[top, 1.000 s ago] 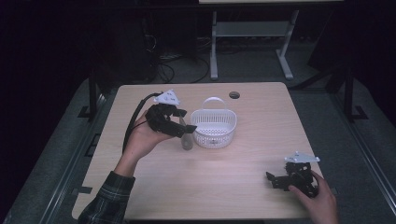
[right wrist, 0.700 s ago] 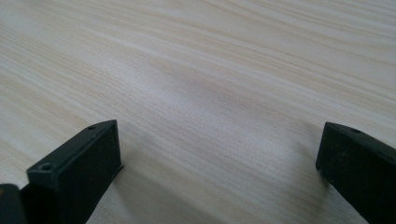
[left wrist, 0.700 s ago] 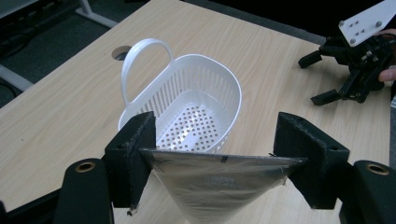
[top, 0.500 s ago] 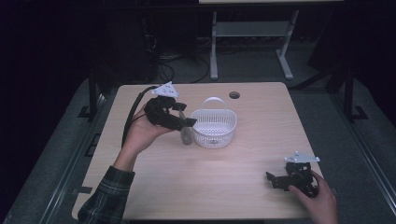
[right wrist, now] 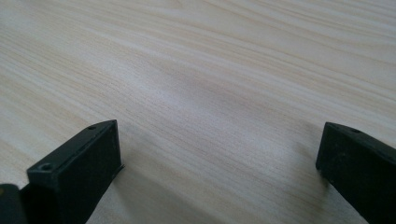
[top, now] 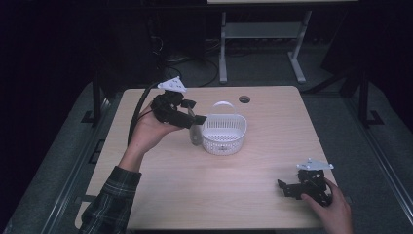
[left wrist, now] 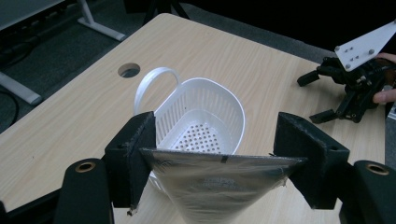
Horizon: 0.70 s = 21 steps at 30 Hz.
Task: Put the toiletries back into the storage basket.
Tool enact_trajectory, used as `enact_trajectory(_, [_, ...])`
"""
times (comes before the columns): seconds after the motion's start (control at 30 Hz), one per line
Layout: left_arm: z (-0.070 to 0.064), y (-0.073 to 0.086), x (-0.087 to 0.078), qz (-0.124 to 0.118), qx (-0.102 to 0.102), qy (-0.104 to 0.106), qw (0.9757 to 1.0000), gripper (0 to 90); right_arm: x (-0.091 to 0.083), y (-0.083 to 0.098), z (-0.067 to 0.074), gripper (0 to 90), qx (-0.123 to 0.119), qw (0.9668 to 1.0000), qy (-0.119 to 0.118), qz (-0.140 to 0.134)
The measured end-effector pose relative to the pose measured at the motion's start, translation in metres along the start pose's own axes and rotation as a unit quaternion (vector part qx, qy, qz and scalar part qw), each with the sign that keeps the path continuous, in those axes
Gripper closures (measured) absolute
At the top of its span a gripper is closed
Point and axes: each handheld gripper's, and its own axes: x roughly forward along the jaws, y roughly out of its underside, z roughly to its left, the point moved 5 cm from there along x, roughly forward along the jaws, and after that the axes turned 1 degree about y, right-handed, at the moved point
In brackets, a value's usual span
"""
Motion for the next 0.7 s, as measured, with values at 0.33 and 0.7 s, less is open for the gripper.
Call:
enact_trajectory(0.33, [0.003,-0.015,0.005,-0.005,0.001,0.001,1.0,29.4,0.0,0.0,0.0,0.0,0.0,1.0,0.0,0.0])
enact_trajectory(0.7, [0.005,-0.026,0.018,-0.013,0.007,-0.001,0.9999,29.4,0.0,0.0,0.0,0.0,0.0,1.0,0.0,0.0])
